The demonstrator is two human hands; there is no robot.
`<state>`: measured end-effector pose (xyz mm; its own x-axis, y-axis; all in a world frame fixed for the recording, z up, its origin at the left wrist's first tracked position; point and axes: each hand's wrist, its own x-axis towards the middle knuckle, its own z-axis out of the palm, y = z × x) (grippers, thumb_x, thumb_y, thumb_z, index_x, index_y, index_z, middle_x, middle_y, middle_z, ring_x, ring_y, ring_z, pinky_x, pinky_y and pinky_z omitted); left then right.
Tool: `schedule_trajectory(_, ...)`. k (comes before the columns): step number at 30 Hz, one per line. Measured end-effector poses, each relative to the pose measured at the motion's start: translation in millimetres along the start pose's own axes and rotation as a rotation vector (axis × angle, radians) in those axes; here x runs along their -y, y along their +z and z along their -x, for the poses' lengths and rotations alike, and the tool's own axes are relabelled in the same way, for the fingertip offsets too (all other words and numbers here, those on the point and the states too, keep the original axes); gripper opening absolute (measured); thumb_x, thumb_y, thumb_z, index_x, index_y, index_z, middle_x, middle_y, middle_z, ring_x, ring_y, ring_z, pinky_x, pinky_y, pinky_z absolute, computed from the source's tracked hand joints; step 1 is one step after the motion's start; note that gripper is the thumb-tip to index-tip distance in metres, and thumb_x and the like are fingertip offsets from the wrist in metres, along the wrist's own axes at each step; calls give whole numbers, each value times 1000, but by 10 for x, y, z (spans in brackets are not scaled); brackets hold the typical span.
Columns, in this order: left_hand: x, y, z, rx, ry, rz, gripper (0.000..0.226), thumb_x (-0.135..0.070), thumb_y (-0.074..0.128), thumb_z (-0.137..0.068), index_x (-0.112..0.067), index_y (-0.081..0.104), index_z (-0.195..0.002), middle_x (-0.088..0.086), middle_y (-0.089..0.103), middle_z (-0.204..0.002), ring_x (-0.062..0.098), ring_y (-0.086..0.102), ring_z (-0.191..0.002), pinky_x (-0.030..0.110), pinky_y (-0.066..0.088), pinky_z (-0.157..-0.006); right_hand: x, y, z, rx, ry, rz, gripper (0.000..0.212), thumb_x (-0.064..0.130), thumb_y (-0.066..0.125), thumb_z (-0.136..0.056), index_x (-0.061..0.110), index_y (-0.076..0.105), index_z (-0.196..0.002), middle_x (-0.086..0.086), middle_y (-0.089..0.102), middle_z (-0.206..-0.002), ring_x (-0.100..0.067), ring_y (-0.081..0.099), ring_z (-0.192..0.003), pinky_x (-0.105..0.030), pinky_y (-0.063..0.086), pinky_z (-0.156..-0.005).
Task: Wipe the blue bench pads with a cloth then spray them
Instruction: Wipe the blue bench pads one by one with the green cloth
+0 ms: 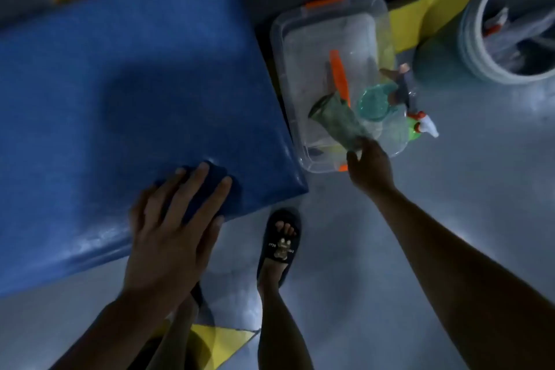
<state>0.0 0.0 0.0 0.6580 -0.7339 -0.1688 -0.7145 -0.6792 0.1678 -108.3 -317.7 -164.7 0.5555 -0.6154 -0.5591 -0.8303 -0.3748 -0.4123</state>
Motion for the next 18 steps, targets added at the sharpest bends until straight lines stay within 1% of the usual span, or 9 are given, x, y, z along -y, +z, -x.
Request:
schedule_trajectory(2,6,68,-34,-51,7,12,48,-31,54,-96,-24,49,-143,6,41,-153,35,43,-133,57,33,-105,-49,127,-194,-79,-12,7,45,14,55,-92,3,50,-136,-19,53,-137,-36,52,-123,-42,43,-101)
schedule_trajectory(5,3,182,8,-83,23,7,47,-32,56,-95,-26,51,-141,5,44,-150,34,44,-131,55,33,-103,-133,317,-386,-128,43,53,58,30,59,-92,6,42,-142,-16,45,-145,-36,45,-130,-52,44,-103)
schedule_trajectory(9,38,232,-32,-106,6,18,42,-34,53,-97,-27,54,-138,3,47,-148,33,45,-128,52,32,-102,-132,406,-390,-164,137,109,66,40,66,-89,9,42,-141,-19,52,-134,-39,51,-118,-48,44,-91)
schedule_trajectory(11,62,252,-53,-98,13,19,41,-34,52,-97,-28,54,-138,3,46,-148,32,46,-129,51,31,-102,-53,411,-356,-96,246,-31,57,37,70,-85,10,52,-132,-16,65,-119,-34,61,-108,-36,48,-82)
schedule_trajectory(13,94,250,-40,-81,20,14,43,-34,54,-97,-29,52,-140,2,45,-149,32,46,-130,51,31,-102,40,387,-252,10,323,-245,33,27,70,-85,6,66,-110,-10,71,-88,-19,71,-78,-18,46,-57)
schedule_trajectory(14,112,240,-41,-63,23,15,45,-34,55,-96,-30,51,-141,1,44,-149,32,45,-131,52,32,-102,83,362,-178,57,334,-376,23,22,70,-86,3,69,-99,-7,69,-75,-8,67,-61,-14,42,-47)
schedule_trajectory(15,123,224,-45,-40,19,20,47,-34,57,-94,-30,50,-141,1,44,-150,32,44,-131,53,33,-102,141,315,-87,87,334,-501,16,18,69,-87,2,70,-92,-5,65,-68,-4,61,-50,-13,40,-41)
schedule_trajectory(16,125,202,-50,-26,13,30,48,-34,59,-93,-30,51,-141,2,44,-149,32,44,-131,53,34,-101,197,260,6,98,336,-604,10,14,68,-88,5,70,-87,-5,64,-67,-5,58,-50,-14,41,-41)
schedule_trajectory(18,101,149,-60,-7,4,33,47,-33,60,-92,-29,54,-139,3,45,-149,33,45,-130,54,35,-101,303,102,218,121,355,-756,9,10,65,-89,15,70,-83,-8,64,-76,-14,58,-63,-22,45,-49)
